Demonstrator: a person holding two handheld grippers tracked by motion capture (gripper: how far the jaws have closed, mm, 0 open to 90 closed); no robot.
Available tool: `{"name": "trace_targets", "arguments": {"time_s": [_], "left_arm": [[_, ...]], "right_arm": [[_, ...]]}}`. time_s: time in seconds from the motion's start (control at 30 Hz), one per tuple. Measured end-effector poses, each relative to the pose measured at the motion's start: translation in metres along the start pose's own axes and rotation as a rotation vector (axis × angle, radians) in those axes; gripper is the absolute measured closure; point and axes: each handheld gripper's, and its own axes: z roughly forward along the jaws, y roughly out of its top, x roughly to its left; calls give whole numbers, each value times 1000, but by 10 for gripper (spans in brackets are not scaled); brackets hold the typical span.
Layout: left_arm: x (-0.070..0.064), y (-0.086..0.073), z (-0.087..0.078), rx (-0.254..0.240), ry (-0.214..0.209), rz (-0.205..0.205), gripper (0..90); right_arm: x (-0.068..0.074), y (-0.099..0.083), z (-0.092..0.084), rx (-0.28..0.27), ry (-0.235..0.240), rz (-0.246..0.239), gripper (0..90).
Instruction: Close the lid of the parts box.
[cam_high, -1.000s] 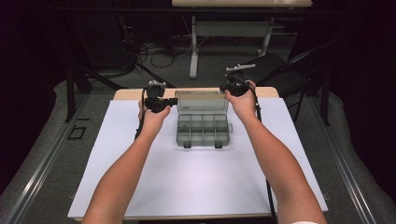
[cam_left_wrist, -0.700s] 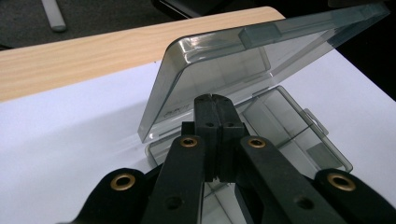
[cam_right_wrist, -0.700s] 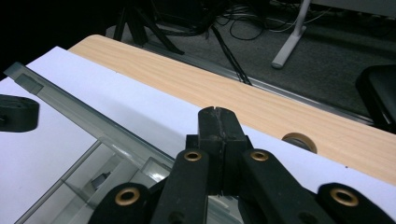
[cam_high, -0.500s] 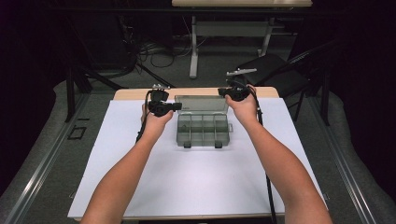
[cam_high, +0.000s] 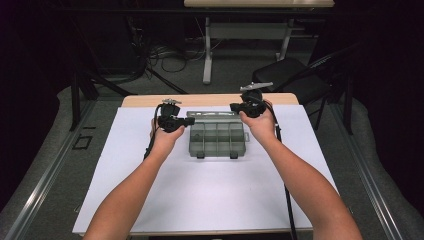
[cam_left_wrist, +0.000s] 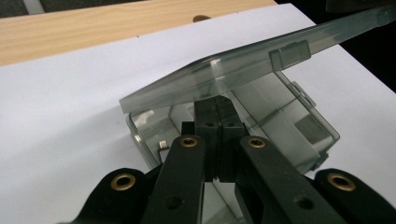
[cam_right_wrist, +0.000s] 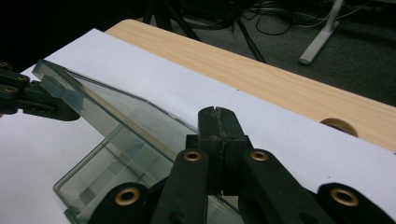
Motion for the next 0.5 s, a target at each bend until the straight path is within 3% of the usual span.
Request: {"name": "trace_targets", "arguments": {"time_s": [0.5], "left_arm": [[0, -31, 1, 13, -24, 21, 900]], "right_arm": [[13, -36, 1, 17, 65, 15, 900]]}}
